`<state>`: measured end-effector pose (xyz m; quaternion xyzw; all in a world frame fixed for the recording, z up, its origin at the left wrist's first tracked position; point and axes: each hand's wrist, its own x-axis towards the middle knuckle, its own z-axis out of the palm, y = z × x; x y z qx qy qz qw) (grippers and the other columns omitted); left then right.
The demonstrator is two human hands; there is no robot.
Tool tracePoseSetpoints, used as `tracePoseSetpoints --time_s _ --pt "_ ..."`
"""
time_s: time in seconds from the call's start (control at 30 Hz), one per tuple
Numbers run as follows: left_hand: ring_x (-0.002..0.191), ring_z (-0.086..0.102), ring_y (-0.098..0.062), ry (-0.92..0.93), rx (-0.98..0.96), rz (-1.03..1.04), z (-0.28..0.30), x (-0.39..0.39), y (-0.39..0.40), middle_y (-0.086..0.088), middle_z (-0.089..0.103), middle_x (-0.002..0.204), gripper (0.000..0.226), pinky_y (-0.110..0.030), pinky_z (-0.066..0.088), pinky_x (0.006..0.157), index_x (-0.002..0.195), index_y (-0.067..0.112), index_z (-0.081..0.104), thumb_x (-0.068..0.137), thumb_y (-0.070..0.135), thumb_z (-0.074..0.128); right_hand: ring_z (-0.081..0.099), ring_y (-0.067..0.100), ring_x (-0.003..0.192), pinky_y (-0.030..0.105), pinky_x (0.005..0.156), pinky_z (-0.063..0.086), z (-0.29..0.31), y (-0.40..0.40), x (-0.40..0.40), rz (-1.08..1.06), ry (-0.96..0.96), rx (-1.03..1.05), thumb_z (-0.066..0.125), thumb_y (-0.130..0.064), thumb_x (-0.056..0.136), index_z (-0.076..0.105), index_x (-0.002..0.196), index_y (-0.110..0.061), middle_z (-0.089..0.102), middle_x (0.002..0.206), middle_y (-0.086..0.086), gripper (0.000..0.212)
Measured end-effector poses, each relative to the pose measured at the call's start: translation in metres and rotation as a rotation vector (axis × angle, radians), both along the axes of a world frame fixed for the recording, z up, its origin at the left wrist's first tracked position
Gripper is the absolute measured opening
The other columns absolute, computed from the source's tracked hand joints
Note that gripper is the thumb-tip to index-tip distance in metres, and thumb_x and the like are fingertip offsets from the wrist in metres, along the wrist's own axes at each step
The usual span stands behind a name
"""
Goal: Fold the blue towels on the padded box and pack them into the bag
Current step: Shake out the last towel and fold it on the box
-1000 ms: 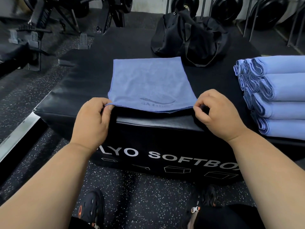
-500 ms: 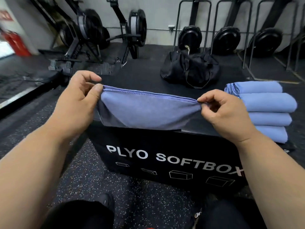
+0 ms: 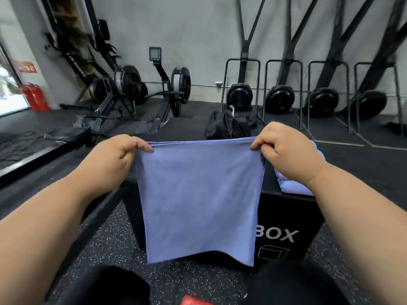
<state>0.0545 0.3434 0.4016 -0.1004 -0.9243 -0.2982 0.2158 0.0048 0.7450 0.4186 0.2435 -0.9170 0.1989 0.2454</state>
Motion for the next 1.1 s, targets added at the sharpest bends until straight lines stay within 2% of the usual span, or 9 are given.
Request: tracePoseSetpoints --time_s 0.17,0.33,0.47,0.57,0.7,0.8,0.93,1.03,1.1 --pt "0.094 0.067 -0.006 -0.029 0.143 0.004 0.014 0.009 0.029 0.016 0.074 0.103 0.016 -0.031 0.053 0.088 0.105 0.031 0.077 0.101 0.021 0.066 0.058 -0.004 0.085 0.008 0.072 0.036 0.007 0.021 0.021 -0.011 -0.097 -0.132 0.057 0.000 0.090 0.079 0.090 -0.027 0.064 0.094 -0.010 0.035" --pt "0.084 0.069 -0.007 -0.011 0.251 0.017 0.024 0.000 0.052 0.008 0.076 0.098 0.018 -0.031 0.053 0.084 0.112 0.034 0.072 0.097 0.026 0.075 0.053 0.006 0.061 0.017 0.060 0.040 0.000 0.045 0.033 -0.059 -0.125 -0.352 0.056 -0.002 0.092 0.074 0.090 -0.028 0.061 0.076 -0.010 0.033" --pt "0.078 0.066 -0.004 -0.053 0.230 -0.012 0.029 -0.012 0.070 0.010 0.079 0.092 0.004 -0.030 0.051 0.081 0.100 0.024 0.077 0.098 0.022 0.073 0.056 -0.001 0.069 0.009 0.065 0.039 -0.009 0.061 0.030 -0.068 -0.123 -0.382 0.056 0.002 0.094 0.078 0.094 -0.021 0.060 0.082 -0.008 0.032" --pt "0.083 0.068 -0.012 -0.049 0.161 0.011 0.033 -0.029 0.081 0.009 0.077 0.090 0.006 -0.036 0.052 0.085 0.096 0.026 0.075 0.099 0.028 0.071 0.056 0.000 0.065 0.009 0.064 0.040 -0.019 0.076 0.019 -0.086 -0.156 -0.438 0.057 0.001 0.095 0.079 0.096 -0.021 0.065 0.086 -0.008 0.031" --pt "0.080 0.063 -0.018 -0.072 0.155 -0.015 0.028 -0.055 0.096 0.005 0.074 0.086 0.019 -0.038 0.050 0.082 0.092 0.021 0.074 0.103 0.035 0.066 0.045 0.003 0.046 0.011 0.050 0.036 -0.035 0.091 0.006 -0.095 -0.285 -0.520 0.058 0.004 0.095 0.078 0.097 -0.015 0.053 0.062 -0.003 0.028" --pt "0.075 0.055 -0.007 -0.103 0.233 -0.027 0.018 -0.073 0.107 0.014 0.068 0.078 0.026 -0.033 0.044 0.077 0.089 0.017 0.072 0.106 0.033 0.061 0.042 0.003 0.051 0.013 0.053 0.035 -0.039 0.101 -0.009 -0.077 -0.345 -0.524 0.056 0.010 0.091 0.075 0.099 -0.014 0.052 0.067 -0.003 0.031" --pt "0.076 0.053 -0.006 -0.135 0.349 -0.055 0.011 -0.094 0.118 0.019 0.065 0.076 0.024 -0.032 0.042 0.080 0.094 0.023 0.072 0.109 0.034 0.057 0.048 0.002 0.062 0.019 0.065 0.043 -0.033 0.111 -0.030 -0.050 -0.393 -0.509 0.053 0.008 0.088 0.068 0.115 -0.026 0.060 0.085 -0.004 0.046" --pt "0.077 0.048 -0.009 -0.123 0.388 -0.059 0.008 -0.102 0.127 0.019 0.059 0.075 0.028 -0.034 0.039 0.077 0.095 0.022 0.068 0.110 0.039 0.052 0.066 0.002 0.082 0.024 0.074 0.051 -0.022 0.116 -0.040 -0.072 -0.409 -0.450 0.054 0.005 0.087 0.075 0.099 -0.027 0.074 0.091 -0.009 0.039" --pt "0.077 0.047 -0.009 -0.103 0.409 -0.038 0.005 -0.104 0.131 0.016 0.057 0.077 0.029 -0.034 0.039 0.077 0.098 0.021 0.067 0.110 0.042 0.052 0.073 0.020 0.103 0.036 0.081 0.056 -0.016 0.119 -0.044 -0.095 -0.415 -0.474 0.056 0.003 0.086 0.076 0.085 -0.026 0.078 0.088 0.004 0.036"
